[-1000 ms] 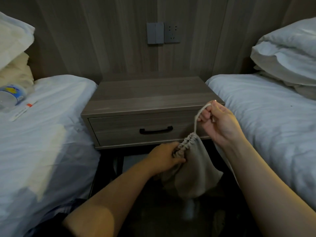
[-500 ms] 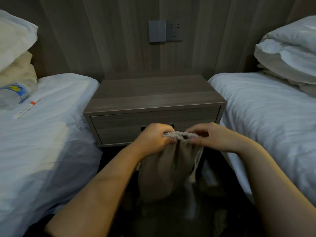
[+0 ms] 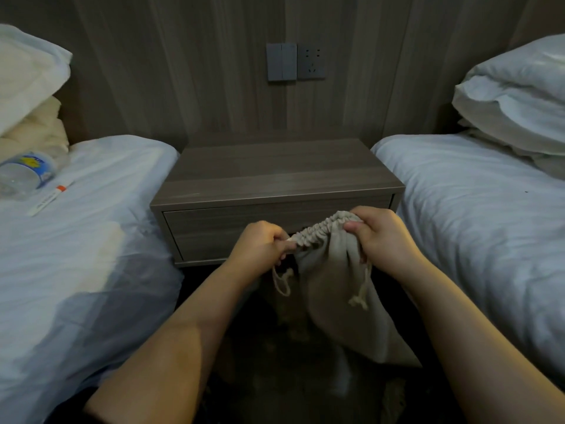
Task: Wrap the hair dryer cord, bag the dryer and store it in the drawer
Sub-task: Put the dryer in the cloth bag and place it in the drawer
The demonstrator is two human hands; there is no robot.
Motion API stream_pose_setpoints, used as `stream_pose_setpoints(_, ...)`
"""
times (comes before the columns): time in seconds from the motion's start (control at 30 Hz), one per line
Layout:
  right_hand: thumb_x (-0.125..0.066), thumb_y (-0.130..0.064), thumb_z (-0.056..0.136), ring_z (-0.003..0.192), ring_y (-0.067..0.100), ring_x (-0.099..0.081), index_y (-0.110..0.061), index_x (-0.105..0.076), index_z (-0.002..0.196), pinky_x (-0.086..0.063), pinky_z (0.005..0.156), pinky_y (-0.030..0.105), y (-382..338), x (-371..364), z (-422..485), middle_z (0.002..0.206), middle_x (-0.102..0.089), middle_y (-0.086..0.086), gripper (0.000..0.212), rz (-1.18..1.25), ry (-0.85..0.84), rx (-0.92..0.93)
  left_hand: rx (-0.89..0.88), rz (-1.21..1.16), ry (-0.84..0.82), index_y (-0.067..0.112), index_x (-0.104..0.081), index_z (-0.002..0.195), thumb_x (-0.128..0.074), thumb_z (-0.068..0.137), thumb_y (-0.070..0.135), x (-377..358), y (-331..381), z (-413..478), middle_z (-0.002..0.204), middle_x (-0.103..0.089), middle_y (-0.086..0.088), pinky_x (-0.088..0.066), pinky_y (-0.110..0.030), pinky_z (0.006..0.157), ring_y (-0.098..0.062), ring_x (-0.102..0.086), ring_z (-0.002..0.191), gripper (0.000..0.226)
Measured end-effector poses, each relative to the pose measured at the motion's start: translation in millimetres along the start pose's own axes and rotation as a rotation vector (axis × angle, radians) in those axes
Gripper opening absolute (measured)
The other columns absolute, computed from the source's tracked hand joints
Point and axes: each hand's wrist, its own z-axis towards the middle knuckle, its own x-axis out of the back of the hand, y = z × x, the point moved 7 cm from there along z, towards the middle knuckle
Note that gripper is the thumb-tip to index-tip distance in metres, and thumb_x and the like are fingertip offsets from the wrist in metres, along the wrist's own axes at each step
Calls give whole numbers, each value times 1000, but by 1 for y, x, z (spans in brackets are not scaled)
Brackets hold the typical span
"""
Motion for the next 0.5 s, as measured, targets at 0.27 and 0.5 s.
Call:
stream_pose_setpoints(0.27,-66,-47,77,78,33,-61,-11,-59,56,-46,65,37,28,24,4,68,-64,16,42,-519,-90,-112,10,-453,110,13,-61,63,-50,93,5,1,2,0,50,-60,2,-53,-30,59,-7,-58,44,34)
stream_pose_setpoints(0.5,-54,-19,90,69,21,-56,-23,-54,53,-39,64,30,42,2,4,60,-56,1,37,-282,-221,-166,102,-416,210,13,-62,63,-49,94,12,9,-10,1,53,-55,0,-42,-22,51,-8,-47,45,33)
